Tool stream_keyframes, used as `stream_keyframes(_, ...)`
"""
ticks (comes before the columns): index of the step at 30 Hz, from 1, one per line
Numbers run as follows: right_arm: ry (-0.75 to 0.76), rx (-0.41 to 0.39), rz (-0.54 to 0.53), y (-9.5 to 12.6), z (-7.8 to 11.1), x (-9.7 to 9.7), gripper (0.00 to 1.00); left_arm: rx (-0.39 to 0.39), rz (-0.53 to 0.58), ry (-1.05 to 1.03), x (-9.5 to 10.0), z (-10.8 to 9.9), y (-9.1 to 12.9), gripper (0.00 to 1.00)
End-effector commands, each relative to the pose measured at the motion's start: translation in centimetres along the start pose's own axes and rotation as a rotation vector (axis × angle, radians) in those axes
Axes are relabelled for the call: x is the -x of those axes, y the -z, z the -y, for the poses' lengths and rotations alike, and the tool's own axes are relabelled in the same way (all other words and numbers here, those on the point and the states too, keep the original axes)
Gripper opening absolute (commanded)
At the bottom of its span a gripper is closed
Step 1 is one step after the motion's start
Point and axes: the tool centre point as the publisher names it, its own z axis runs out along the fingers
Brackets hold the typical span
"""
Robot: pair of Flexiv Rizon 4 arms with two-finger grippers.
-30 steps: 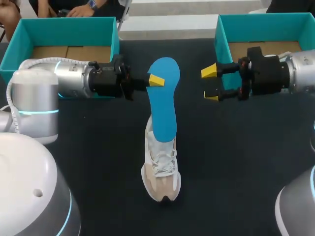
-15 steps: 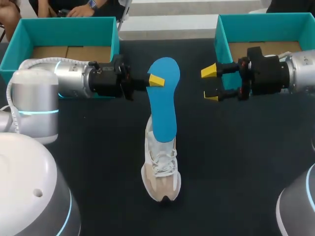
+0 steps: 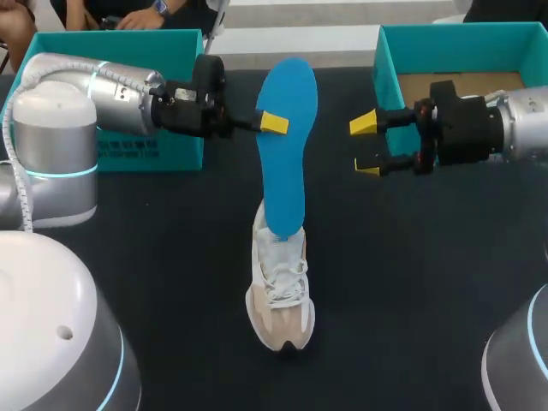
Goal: Take the shoe out of the shoebox, open the shoe tongue, remove and reinsert the insole, then place the shoe into the shoebox
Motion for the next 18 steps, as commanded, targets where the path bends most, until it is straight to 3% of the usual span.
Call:
stream_keyframes(1, 0.000, 0.001, 0.000, -0.23, -0.07, 0.07, 1.00, 0.019, 0.065, -0.873, -0.01, -0.37, -0.13, 0.00)
stream_keyframes(3, 0.000, 0.001, 0.000, -0.23, -0.07, 0.07, 1.00, 0.000, 0.102, -0.957, -0.05, -0.26, -0.11, 0.00)
stream_keyframes(5, 0.000, 0.001, 0.000, -0.23, -0.07, 0.07, 1.00, 0.037, 0.150, -1.053, 0.24, -0.18, -0.02, 0.00)
stream_keyframes(18, 0.000, 0.001, 0.000, -0.23, -0.07, 0.07, 1.00, 0.050, 0.161, -1.030, 0.40, -0.09, -0.04, 0.00)
